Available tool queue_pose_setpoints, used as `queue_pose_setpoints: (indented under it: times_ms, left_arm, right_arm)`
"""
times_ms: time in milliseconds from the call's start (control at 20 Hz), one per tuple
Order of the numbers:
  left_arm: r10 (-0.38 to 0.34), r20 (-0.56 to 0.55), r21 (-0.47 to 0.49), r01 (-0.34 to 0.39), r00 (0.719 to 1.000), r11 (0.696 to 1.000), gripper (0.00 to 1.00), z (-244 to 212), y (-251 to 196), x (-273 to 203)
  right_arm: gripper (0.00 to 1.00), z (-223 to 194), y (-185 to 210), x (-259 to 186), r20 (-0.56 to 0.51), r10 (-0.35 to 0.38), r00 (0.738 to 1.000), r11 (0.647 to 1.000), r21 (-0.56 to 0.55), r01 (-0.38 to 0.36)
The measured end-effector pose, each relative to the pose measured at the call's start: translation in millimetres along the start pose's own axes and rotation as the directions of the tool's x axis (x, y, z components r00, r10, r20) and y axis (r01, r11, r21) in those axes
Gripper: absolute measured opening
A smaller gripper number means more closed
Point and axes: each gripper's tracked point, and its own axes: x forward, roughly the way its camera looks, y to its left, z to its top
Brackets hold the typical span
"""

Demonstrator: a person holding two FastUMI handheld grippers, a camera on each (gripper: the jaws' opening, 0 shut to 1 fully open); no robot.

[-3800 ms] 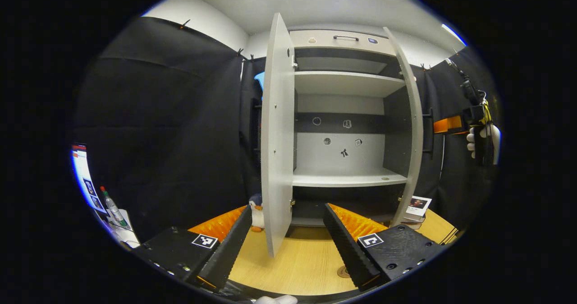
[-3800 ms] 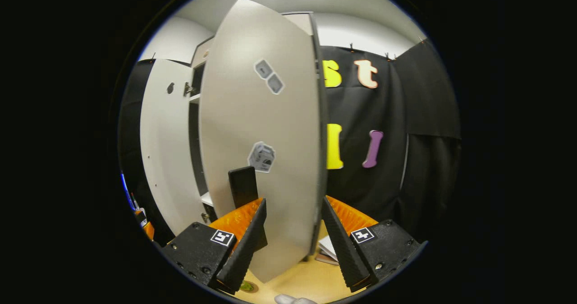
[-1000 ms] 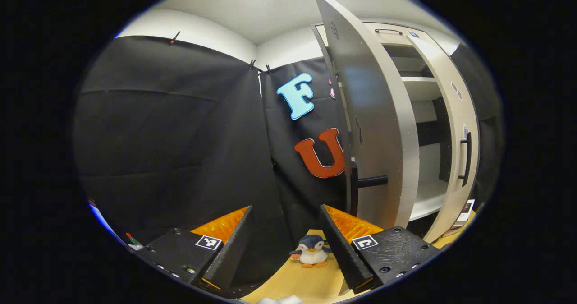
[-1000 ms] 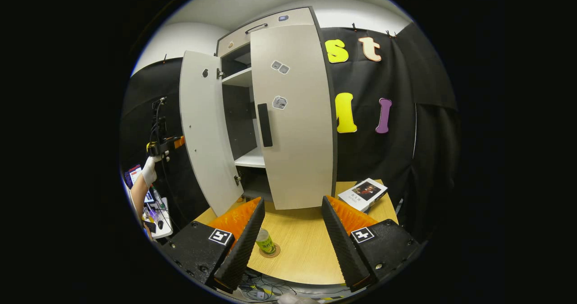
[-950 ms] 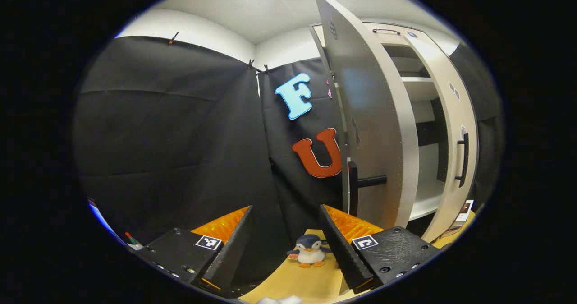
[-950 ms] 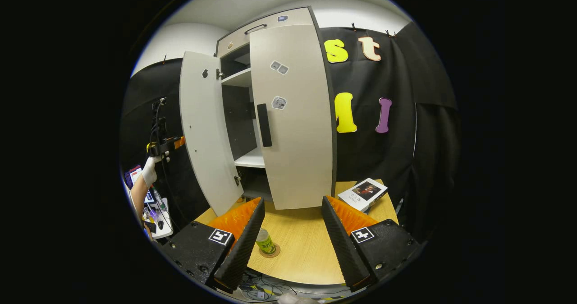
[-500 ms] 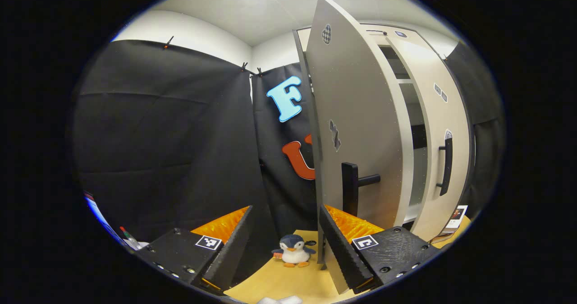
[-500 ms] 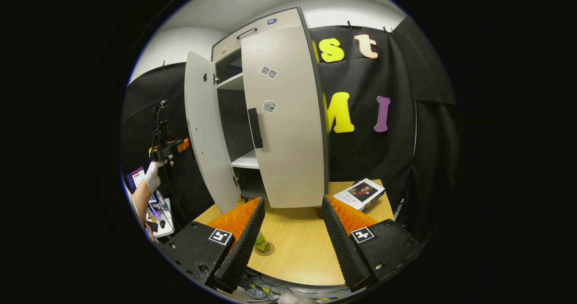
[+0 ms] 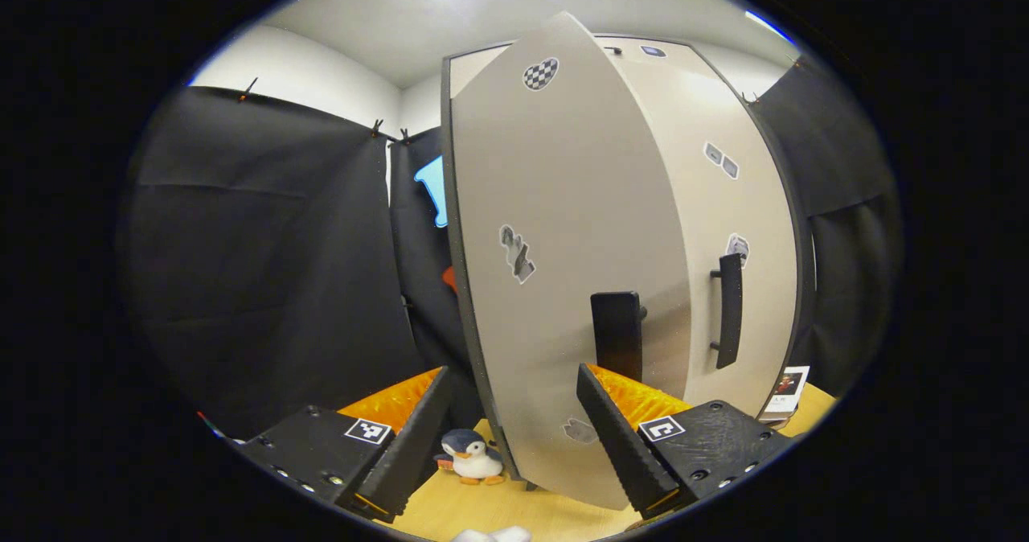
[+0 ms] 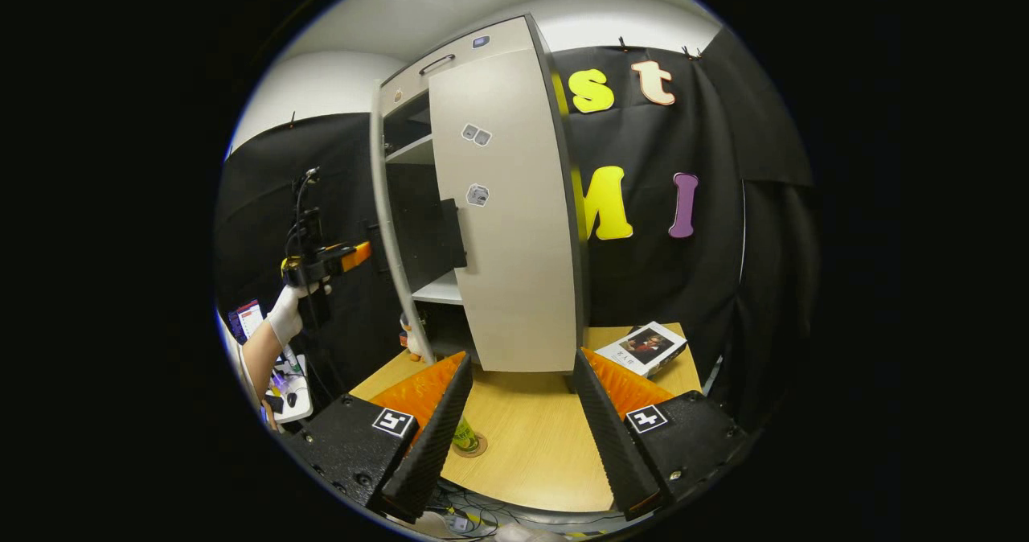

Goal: Grasp the bottle in the cabinet with the left hand and place it on the coaster, then close the right door with the right hand and the left door with the left hand.

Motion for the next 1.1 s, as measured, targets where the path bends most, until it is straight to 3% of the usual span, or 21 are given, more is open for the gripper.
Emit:
queue_pose_setpoints:
  times_ms: [400,1100]
  left_arm:
    - [-0.025,-0.022,-0.013,0.025,0.999,1.0,0.96,-4.4,-6.7,-11.0]
    - [-0.138,-0.001,-0.093,0.138,0.99,0.986,0.96,-12.5,-29.1,-130.4]
  right_arm:
    - [0.78,2.9,7.5,8.0,0.005,-0.033,0.999,0.999,0.0,0.033]
    - [0.79,27.5,54.1,35.8,0.133,-0.121,0.984,0.992,-0.013,0.124]
